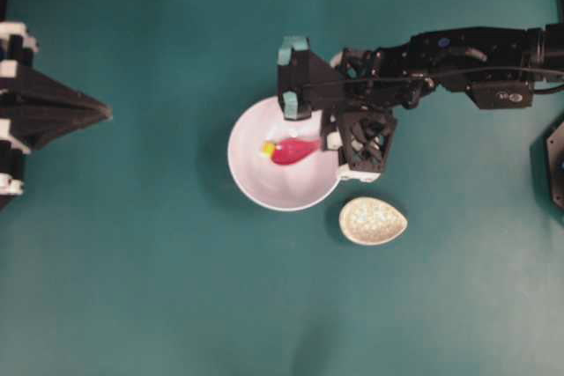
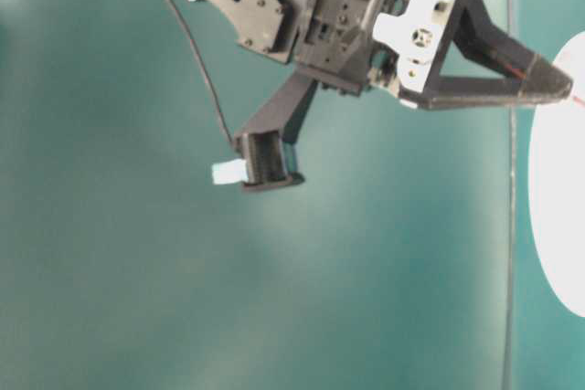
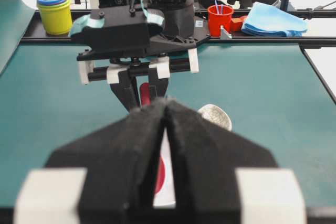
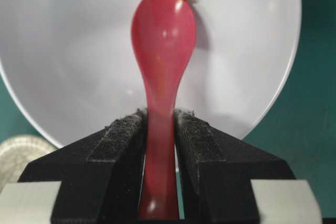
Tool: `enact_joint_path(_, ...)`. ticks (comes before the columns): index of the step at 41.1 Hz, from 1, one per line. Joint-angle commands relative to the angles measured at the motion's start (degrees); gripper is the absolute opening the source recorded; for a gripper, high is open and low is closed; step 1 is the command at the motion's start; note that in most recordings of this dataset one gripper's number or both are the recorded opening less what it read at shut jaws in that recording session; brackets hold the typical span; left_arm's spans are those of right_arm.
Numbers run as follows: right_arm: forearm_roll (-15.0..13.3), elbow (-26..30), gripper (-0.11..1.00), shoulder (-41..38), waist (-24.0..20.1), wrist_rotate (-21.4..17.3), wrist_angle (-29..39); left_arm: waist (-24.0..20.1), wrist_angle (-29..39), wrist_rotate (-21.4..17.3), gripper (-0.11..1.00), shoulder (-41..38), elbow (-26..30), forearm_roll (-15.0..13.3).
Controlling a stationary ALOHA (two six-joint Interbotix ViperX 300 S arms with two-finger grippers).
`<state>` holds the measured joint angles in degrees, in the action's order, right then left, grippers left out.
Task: Scoop the yellow hexagonal prism block from the bowl with a spoon using the right arm.
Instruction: 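Push the spoon under the yellow block to scoop it up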
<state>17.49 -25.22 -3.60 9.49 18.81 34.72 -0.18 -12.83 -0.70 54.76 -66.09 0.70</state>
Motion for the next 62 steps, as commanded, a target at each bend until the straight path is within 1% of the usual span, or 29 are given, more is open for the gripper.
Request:
enact_joint_path(1,0.0,1.4,0.25,0.6,0.2,0.1,-1.5,0.0,-0.2,0.0,0.06,-0.4,1.3,0.2)
enact_joint_path(10,0.3,0.9,0.25,0.3,0.2,0.1,-4.0,0.0,-0.2,0.0,0.06,-0.4,1.3,0.2)
enact_joint_path(20,1.4,-0.4,0.25,0.3,0.2,0.0,-5.8,0.0,0.1,-0.1,0.06,-0.4,1.3,0.1)
enact_joint_path(39,2.6,-4.0,0.25,0.3,-0.8,-0.1,-13.6,0.0,0.1,-0.1,0.06,-0.4,1.3,0.2)
enact_joint_path(59,3.0,-5.5,0.25,1.1,-1.7,-0.6,-14.9,0.0,0.1,-0.1,0.06,-0.4,1.3,0.2)
enact_joint_path(62,3.2,-6.2,0.25,1.6,-1.8,-0.6,-16.2,0.0,0.1,-0.1,0.06,-0.4,1.3,0.2)
